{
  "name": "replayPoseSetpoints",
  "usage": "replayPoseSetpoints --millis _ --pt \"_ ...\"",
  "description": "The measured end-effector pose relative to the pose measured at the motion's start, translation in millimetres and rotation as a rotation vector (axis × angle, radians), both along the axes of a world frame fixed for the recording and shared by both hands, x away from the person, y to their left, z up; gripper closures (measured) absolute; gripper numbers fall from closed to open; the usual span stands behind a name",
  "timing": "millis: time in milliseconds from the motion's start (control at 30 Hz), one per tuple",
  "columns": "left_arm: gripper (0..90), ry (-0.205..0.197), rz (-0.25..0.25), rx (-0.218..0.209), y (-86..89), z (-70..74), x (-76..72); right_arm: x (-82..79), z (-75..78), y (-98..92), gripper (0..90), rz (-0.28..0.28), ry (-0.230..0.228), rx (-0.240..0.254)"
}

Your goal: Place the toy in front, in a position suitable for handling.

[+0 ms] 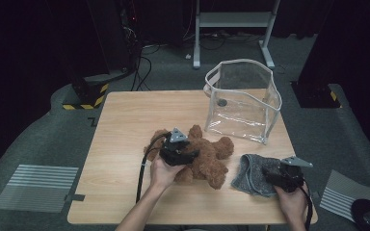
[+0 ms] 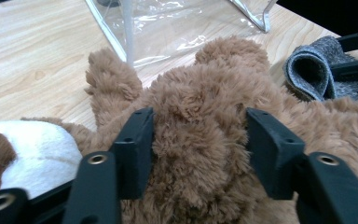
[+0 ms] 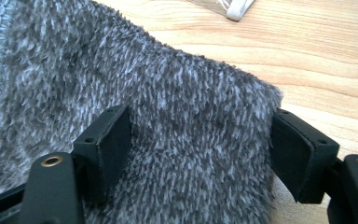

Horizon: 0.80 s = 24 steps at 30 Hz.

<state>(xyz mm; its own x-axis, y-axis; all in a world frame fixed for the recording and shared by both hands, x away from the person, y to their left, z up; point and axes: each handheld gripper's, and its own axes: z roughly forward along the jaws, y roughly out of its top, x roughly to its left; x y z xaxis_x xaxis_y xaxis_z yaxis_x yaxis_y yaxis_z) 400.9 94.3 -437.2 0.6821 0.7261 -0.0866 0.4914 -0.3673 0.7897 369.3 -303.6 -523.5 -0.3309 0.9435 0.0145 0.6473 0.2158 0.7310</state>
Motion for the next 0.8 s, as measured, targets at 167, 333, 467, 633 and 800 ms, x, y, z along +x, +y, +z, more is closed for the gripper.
replayPoseSetpoints --millis 167,333,467,633,800 --pt "37.9 -0.016 0.008 0.009 5.2 1.8 -5.2 0.3 -0.1 -0.6 25.6 -0.002 0.005 0.006" --pt "36.2 -0.017 0.018 0.005 14.3 1.6 -10.5 0.1 -0.2 -0.5 25.6 -0.005 0.005 0.007" --pt "35.6 -0.028 0.032 0.023 20.0 2.8 -14.2 0.2 -0.2 -0.6 25.6 -0.004 0.005 0.008" --pt "35.1 -0.026 0.064 0.025 37.4 3.6 -19.7 0.2 -0.1 -0.8 25.6 -0.005 0.006 0.008" --pt "33.7 -0.032 0.110 0.030 56.4 2.2 -27.8 0.3 -0.1 -0.8 25.3 -0.006 0.006 0.008"
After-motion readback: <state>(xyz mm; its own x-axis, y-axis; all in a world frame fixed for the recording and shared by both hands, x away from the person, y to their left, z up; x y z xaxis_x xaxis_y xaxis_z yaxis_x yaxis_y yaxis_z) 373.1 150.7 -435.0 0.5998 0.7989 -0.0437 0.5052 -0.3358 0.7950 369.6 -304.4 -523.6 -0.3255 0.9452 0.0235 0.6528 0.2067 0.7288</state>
